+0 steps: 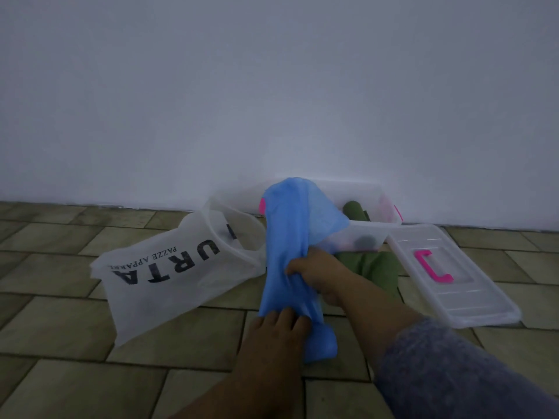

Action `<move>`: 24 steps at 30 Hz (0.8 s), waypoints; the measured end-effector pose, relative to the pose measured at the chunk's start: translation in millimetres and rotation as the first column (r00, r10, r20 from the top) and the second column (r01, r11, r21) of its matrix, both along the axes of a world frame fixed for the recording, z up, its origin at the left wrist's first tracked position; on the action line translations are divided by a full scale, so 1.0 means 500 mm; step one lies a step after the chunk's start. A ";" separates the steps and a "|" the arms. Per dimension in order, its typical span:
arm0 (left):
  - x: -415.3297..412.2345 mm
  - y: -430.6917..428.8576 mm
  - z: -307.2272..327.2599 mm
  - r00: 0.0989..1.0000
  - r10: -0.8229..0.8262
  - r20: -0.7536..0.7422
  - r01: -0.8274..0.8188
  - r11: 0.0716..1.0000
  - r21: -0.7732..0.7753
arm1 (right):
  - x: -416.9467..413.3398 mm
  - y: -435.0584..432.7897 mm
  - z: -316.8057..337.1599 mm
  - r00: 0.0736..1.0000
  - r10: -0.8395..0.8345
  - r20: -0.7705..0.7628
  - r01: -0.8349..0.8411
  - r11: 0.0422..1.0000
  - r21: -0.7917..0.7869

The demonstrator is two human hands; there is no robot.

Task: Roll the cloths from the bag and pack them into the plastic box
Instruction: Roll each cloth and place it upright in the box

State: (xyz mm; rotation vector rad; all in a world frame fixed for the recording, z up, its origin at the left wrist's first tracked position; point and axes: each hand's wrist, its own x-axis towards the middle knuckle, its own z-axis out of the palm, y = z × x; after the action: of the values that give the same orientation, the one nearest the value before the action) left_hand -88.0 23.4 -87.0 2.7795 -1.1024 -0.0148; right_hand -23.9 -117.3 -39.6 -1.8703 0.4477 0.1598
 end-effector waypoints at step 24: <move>0.115 0.002 0.061 0.831 0.163 -0.531 -0.549 0.384 -0.742 | 0.077 -0.077 0.263 0.917 0.038 0.396 -0.213 0.888 0.408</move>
State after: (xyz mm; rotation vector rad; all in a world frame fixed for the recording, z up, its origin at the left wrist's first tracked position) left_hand -30.5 24.3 -56.7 1.8332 -0.1902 0.0559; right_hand 14.6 -155.8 91.9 -1.4279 0.0086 -0.0164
